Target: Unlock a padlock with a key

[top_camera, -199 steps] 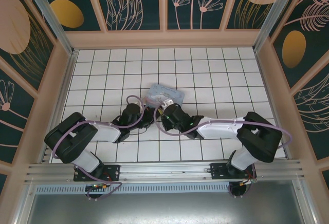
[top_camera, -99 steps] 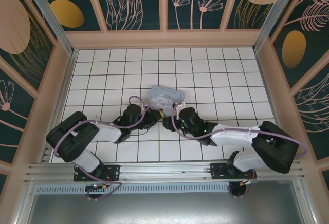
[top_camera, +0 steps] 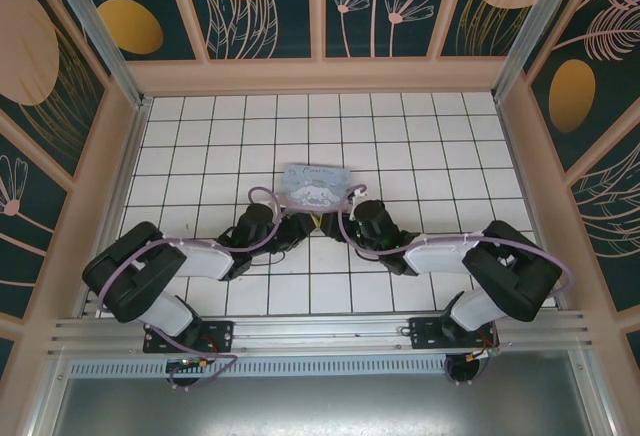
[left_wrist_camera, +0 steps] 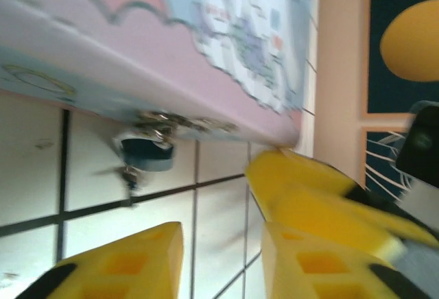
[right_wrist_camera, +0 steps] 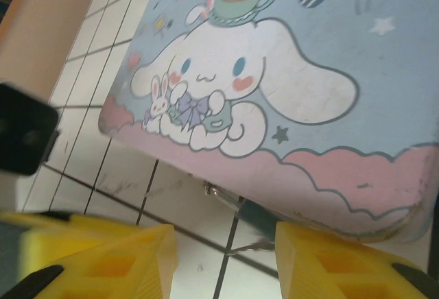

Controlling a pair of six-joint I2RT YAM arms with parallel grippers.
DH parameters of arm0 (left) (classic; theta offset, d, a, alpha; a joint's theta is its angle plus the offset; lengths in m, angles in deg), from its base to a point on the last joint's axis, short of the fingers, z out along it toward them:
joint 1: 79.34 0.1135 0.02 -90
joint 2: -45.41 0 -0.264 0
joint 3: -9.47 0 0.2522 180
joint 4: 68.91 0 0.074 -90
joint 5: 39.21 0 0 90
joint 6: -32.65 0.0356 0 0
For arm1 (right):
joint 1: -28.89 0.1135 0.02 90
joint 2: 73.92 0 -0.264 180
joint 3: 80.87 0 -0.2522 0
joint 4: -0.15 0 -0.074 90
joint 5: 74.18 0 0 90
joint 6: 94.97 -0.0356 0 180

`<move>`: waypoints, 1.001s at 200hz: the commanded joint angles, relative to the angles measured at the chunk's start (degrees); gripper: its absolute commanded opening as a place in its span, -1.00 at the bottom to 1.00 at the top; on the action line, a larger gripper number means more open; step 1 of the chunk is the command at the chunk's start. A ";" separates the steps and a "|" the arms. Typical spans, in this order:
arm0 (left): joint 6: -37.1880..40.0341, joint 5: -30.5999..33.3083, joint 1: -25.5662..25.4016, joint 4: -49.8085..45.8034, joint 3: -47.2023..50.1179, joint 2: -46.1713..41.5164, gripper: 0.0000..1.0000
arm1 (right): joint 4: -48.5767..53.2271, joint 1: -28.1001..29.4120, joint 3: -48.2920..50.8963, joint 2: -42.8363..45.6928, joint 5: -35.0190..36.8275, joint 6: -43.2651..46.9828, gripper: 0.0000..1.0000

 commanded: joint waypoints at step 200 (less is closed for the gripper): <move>32.25 36.16 4.93 -37.79 -20.90 -16.44 0.98 | -4.48 -3.97 0.16 -4.38 -5.89 3.41 -0.24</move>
